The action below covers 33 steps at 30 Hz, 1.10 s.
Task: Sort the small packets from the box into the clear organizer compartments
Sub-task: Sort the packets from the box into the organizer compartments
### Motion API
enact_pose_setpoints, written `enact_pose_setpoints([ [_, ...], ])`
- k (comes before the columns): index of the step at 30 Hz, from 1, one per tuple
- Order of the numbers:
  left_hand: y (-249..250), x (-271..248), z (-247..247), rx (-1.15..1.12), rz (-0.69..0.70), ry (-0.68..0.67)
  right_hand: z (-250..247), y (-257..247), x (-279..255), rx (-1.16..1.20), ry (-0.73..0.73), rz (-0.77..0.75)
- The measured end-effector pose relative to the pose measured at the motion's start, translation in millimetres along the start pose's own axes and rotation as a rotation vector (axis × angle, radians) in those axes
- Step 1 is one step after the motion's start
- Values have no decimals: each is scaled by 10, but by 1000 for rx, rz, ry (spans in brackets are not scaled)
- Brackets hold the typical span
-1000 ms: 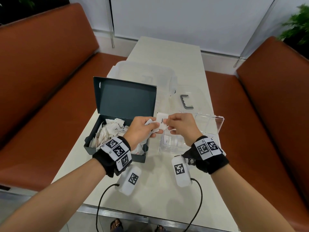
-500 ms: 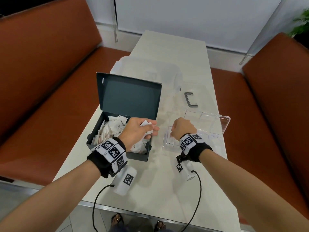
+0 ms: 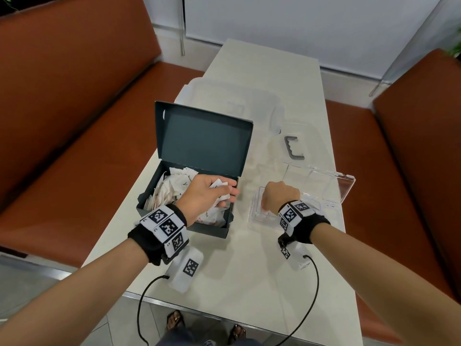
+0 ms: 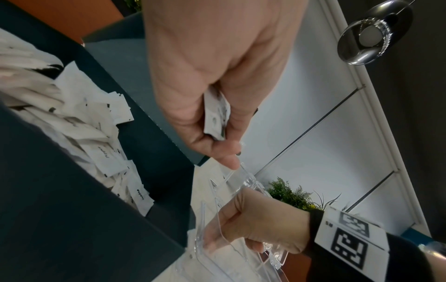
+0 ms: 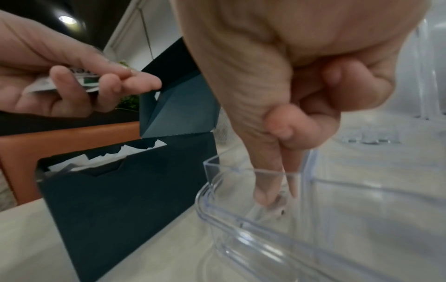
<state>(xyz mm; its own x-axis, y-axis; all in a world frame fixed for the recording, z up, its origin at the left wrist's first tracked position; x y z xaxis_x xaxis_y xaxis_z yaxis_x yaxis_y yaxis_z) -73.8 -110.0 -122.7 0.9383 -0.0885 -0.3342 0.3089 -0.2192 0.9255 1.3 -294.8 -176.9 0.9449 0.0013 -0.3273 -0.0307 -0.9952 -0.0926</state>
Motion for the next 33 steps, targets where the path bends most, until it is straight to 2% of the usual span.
enact_pose_setpoints([
  [4,-9,-8,25,4,-8,-12,-83,-115,-54,-148,35,-127],
  [11,5,-2,30,7,-16,-19,27,-162,-102,-254,-67,-225],
  [18,23,4,49,29,-16,-13,64,-262,-110,-315,11,-304],
  [24,21,0,86,41,-13,-14,-4,-232,-123,-253,51,-308],
  [29,-11,2,121,-12,-45,-23,-92,-200,-148,-117,-4,-299],
  [31,-29,13,135,-93,-87,-34,-311,-142,-182,-36,54,-265],
  [33,-45,27,142,-198,-139,-44,-634,-53,-260,97,176,-222],
])
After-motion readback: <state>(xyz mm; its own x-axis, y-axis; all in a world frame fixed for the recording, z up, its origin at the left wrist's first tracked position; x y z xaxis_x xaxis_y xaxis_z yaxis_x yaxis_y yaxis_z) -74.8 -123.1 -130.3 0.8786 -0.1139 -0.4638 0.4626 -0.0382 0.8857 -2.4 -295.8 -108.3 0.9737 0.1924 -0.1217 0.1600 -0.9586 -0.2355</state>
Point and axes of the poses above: each hand's wrist, its own x-axis towards the middle knuckle, its own z-axis out of the palm, y = z × x, the point moved 10 cm from there along x, towards the middle knuckle, and after that the axes turned 15 degrees about x, right-handed, at the moved point
